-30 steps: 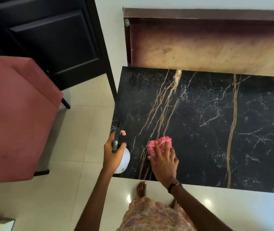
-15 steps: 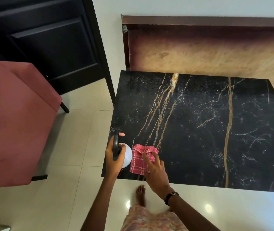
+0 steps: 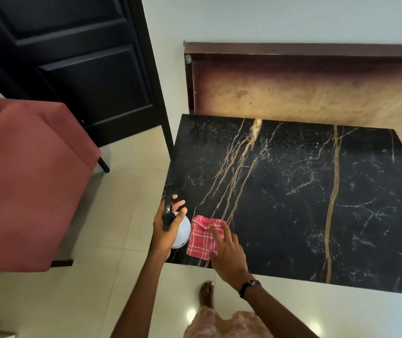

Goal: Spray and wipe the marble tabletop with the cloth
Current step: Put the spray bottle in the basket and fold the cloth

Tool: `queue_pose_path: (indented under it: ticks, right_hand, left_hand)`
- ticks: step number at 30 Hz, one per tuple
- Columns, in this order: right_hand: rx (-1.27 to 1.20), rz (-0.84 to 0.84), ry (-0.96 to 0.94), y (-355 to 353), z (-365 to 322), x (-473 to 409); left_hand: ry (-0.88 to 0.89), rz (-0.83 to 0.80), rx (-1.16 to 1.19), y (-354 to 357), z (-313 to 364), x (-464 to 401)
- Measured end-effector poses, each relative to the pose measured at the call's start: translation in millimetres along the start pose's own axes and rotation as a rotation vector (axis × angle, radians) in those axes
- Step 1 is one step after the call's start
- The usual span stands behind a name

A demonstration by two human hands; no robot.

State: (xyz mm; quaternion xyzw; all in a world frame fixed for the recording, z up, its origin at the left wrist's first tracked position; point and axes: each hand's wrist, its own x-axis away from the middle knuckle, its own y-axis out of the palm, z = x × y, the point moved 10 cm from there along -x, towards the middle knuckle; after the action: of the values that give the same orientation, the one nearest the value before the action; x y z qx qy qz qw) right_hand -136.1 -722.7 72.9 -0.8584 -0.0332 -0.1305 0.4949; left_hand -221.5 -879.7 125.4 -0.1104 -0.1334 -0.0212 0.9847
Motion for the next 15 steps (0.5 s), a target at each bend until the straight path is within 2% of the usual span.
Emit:
queue_pose_path:
  ticks: [3, 8, 11, 15]
  right_hand:
    - [-0.109, 0.005, -0.05, -16, -13, -7]
    - [-0.352, 0.037, -0.161, -67, -25, -10]
    - [-0.482, 0.136, -0.221, -115, -13, -5]
    - [-0.52, 0.244, -0.258, -173, 34, 16]
  left_hand:
    - [-0.009, 0.096, 0.066, 4, 12, 4]
    - [0.033, 0.127, 0.131, 39, 52, 18]
    - [0.07, 0.111, 0.184, 79, 82, 32]
    - [0.156, 0.072, 0.156, 156, 121, 57]
